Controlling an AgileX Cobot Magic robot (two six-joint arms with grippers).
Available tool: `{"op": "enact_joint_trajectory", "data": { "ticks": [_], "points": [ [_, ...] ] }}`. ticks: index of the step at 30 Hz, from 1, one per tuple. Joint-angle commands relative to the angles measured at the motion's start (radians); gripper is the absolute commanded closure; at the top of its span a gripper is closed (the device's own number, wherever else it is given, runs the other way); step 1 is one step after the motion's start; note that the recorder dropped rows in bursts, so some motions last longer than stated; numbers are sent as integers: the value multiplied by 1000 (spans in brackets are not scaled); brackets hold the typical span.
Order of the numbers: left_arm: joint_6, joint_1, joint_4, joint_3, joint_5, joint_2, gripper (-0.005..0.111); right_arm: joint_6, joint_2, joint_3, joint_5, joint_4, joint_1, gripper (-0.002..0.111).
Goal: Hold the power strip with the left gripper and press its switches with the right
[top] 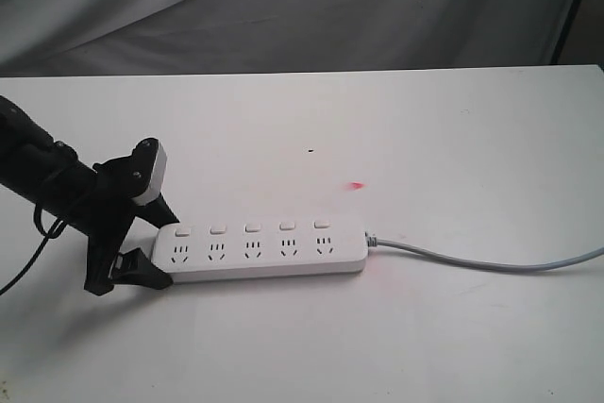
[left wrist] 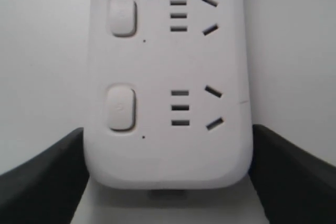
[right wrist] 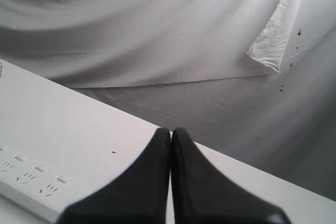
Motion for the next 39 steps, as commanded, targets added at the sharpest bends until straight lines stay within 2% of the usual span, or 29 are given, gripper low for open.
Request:
{"op": "enact_joint_trajectory", "data": {
  "ticks": [1,39],
  "points": [
    [-9,-5,11,-3,17,-3,35,4,-5,3,-1,-5,1,108],
    [-9,-5,8,-3,-6,-3,35,4,-5,3,-1,-5,1,108]
  ]
}}
